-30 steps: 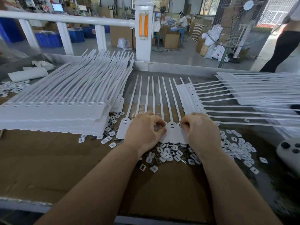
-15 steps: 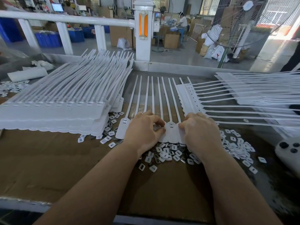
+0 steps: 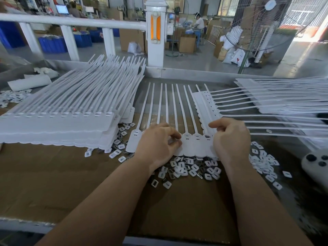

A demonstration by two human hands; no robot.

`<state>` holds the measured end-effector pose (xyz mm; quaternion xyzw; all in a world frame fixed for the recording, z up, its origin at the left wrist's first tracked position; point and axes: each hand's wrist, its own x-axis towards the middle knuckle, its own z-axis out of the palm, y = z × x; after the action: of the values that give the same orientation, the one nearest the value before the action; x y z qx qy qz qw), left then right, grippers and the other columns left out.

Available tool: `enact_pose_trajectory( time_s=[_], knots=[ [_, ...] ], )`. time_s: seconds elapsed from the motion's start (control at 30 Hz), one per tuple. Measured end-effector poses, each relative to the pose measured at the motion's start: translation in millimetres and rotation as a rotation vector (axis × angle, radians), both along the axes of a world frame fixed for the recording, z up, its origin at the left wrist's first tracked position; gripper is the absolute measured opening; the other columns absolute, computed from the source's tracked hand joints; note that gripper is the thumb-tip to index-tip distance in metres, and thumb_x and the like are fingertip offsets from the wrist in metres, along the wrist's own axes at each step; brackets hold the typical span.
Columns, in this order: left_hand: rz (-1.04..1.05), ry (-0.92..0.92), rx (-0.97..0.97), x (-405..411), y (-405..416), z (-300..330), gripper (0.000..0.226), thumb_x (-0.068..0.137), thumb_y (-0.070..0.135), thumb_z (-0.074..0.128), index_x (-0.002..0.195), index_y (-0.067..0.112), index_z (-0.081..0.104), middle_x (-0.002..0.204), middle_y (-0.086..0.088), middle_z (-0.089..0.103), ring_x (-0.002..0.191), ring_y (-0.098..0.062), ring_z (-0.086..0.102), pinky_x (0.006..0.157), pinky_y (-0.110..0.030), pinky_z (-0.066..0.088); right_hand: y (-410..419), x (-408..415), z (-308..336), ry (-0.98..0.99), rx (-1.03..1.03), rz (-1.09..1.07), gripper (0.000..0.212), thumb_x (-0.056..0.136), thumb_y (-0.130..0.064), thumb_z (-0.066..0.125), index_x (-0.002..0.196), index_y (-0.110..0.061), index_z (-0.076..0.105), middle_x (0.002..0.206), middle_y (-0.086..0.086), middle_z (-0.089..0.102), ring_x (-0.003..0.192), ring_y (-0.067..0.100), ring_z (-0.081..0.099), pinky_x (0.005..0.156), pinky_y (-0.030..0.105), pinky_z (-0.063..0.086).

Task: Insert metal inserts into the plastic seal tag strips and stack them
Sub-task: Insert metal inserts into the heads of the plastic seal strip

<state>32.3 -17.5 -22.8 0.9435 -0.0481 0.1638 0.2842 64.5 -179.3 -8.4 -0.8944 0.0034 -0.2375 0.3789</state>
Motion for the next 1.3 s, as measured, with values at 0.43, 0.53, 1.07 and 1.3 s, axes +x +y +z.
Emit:
enact_pose_trajectory(
  time_s=[0.43, 0.53, 1.07, 1.3],
  knots=[
    [-0.492, -0.066, 0.180, -13.7, -24.4, 13.5, 0.019, 0.086, 0.038, 0.059, 0.102, 0.038, 0.070, 0.101, 0.018, 0.051, 0.095, -0.004, 0.035, 0.086, -0.030, 0.023, 0.4, 0.6, 0.3, -0.035, -0.012, -0.030, 0.037, 0.081, 0.008, 0.044, 0.093, -0.015, 0.070, 0.097, 0.004, 0.066, 0.091, 0.018, 0.059, 0.079, 0.037, 0.051],
    [-0.545, -0.027, 0.239, -14.8, -29.4, 12.2, 0.022, 0.088, 0.041, 0.056, 0.106, 0.040, 0.068, 0.111, 0.012, 0.052, 0.100, -0.008, 0.035, 0.090, -0.034, 0.023, -0.3, 0.9, 0.5, -0.027, -0.012, -0.021, 0.038, 0.080, 0.008, 0.043, 0.093, -0.015, 0.070, 0.098, 0.005, 0.065, 0.094, 0.019, 0.058, 0.081, 0.039, 0.050],
    [0.003, 0.007, -0.465, -1.1, -9.9, 11.6, 0.014, 0.087, 0.027, 0.061, 0.074, 0.032, 0.059, 0.083, 0.013, 0.055, 0.074, 0.000, 0.049, 0.066, -0.003, 0.035, 6.0, -2.4, 1.8, -0.145, 0.012, 0.365, 0.024, 0.083, 0.006, 0.057, 0.089, -0.012, 0.072, 0.090, 0.000, 0.067, 0.083, 0.012, 0.059, 0.076, 0.016, 0.044],
    [0.039, 0.033, -0.612, 0.8, -7.0, 11.1, 0.016, 0.090, 0.027, 0.058, 0.085, 0.017, 0.069, 0.069, 0.010, 0.055, 0.062, 0.003, 0.049, 0.056, -0.006, 0.035, 8.9, -6.1, 3.0, -0.236, -0.047, 0.621, 0.017, 0.073, 0.000, 0.074, 0.087, -0.009, 0.074, 0.085, 0.001, 0.066, 0.075, 0.014, 0.060, 0.070, 0.008, 0.041]
  ],
)
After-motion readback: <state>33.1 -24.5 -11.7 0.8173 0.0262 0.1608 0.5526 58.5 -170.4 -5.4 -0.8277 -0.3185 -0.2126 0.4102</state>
